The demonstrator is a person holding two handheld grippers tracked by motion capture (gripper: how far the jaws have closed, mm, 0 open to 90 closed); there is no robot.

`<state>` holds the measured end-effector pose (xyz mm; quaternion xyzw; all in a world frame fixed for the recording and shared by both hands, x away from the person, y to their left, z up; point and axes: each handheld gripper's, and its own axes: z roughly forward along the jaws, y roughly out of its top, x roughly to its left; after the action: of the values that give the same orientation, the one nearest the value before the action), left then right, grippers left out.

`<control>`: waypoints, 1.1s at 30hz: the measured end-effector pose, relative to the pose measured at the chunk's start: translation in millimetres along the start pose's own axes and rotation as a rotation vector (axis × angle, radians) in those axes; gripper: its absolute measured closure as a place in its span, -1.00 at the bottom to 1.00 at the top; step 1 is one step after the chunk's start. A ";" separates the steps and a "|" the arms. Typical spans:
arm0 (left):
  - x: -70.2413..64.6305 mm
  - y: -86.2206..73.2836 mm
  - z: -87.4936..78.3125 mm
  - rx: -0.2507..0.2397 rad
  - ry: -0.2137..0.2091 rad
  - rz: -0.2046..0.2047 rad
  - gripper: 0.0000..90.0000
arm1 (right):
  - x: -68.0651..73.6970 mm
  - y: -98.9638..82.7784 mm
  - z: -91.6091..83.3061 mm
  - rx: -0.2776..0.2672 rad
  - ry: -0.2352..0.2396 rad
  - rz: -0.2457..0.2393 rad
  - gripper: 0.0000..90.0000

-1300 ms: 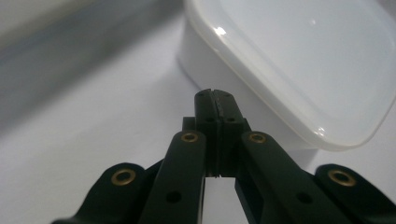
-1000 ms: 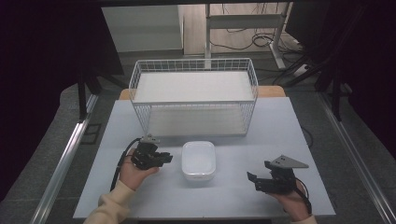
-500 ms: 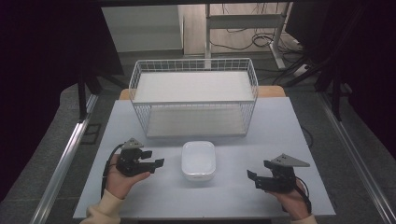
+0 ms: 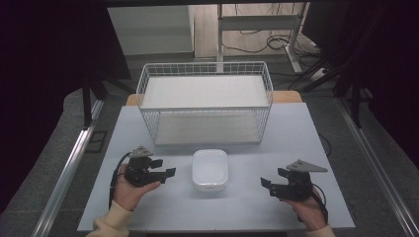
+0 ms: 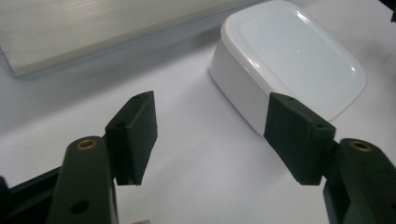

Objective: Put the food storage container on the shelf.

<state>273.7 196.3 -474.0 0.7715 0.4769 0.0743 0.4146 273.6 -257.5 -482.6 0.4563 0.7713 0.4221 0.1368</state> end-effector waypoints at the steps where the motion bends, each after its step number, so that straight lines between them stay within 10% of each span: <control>1: 0.2 2.9 0.4 0.004 -0.007 -0.008 -0.30 | 0.3 6.8 0.3 -0.010 0.014 0.013 -0.54; 18: -7.1 32.4 9.9 -0.018 -0.107 -0.104 -0.36 | 23.5 62.2 23.6 0.010 0.174 0.047 -0.46; 33: -1.1 39.1 29.2 -0.017 -0.166 -0.175 -0.25 | 39.2 70.6 53.0 0.049 0.217 0.072 -0.31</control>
<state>314.4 171.0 -464.8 0.7268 0.5059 -0.0220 0.4641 325.4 -181.4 -453.1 0.4384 0.7748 0.4548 0.0258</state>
